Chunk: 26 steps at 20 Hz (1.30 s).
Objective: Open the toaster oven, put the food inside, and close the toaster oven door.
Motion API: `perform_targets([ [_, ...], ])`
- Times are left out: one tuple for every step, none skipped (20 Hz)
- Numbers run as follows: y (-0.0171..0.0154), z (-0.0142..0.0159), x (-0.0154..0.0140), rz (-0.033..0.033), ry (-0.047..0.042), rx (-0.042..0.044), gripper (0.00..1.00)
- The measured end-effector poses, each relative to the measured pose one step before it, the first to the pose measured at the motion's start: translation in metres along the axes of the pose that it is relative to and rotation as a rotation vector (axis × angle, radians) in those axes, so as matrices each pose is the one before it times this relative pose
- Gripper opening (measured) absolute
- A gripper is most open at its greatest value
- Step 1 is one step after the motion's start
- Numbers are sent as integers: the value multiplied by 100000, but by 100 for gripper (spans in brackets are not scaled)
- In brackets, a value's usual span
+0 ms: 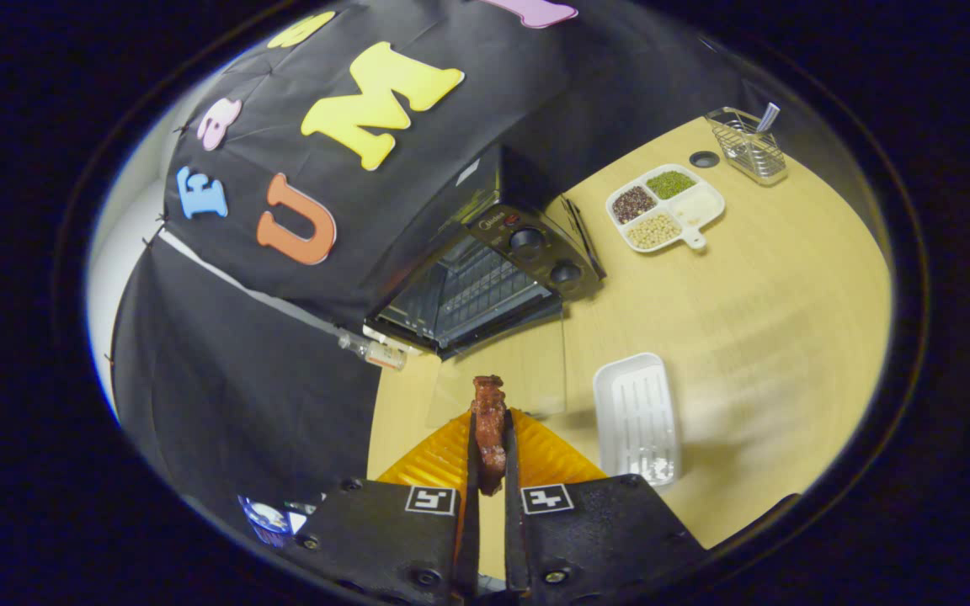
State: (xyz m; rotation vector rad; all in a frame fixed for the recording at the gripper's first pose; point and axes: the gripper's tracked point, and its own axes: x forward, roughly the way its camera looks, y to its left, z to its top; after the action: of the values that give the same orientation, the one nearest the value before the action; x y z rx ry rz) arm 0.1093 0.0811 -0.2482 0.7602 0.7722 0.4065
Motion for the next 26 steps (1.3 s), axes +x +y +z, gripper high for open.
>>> perform_targets([
  [1151, 11, 1596, 1247, -4033, 4364, 15],
  [1245, 9, 1739, 2038, -3875, 4461, 15],
  [916, -57, 1844, 1812, -3766, 4421, 15],
  [766, -176, 1815, 1793, -3634, 4745, 15],
  [686, -272, 2067, 1977, -3552, 5300, 15],
  [401, -231, 1848, 1375, -2896, 3081, 15],
  [219, -169, 1942, 694, -2212, 2245, 15],
  [-92, -393, 1913, -155, -1674, 2118, 15],
  [-23, -162, 1785, -170, -1771, 3111, 15],
  [97, 14, 1778, 213, -2533, 4348, 15],
  [120, 373, 1629, 207, -2672, 1478, 15],
  [-481, 637, 1290, -2156, -3474, 2181, 15],
  [-310, 1135, 1312, -2298, -5441, 2902, 15],
  [-52, 764, 1325, -1153, -5854, 2534, 15],
  [38, 529, 1137, -307, -2107, 222, 15],
  [-92, -60, 918, -601, -1623, -1298, 15],
  [-8, 114, 792, -828, -2106, -848, 15],
  [328, 292, 782, -587, -2486, -1231, 15],
  [-38, 160, 662, -1115, -1957, -1800, 15],
  [-186, -278, 503, -1362, -179, -1601, 15],
  [-374, -243, 544, -1653, 130, -1850, 15],
  [28, -77, 39, -60, -99, -1568, 15],
  [85, 81, 312, -397, -404, -840, 15],
  [-227, -32, -34, -1288, -701, -3124, 16],
  [-163, 110, -15, -1276, -361, -3835, 17],
  [-336, -69, -64, -2665, 390, -5781, 20],
])
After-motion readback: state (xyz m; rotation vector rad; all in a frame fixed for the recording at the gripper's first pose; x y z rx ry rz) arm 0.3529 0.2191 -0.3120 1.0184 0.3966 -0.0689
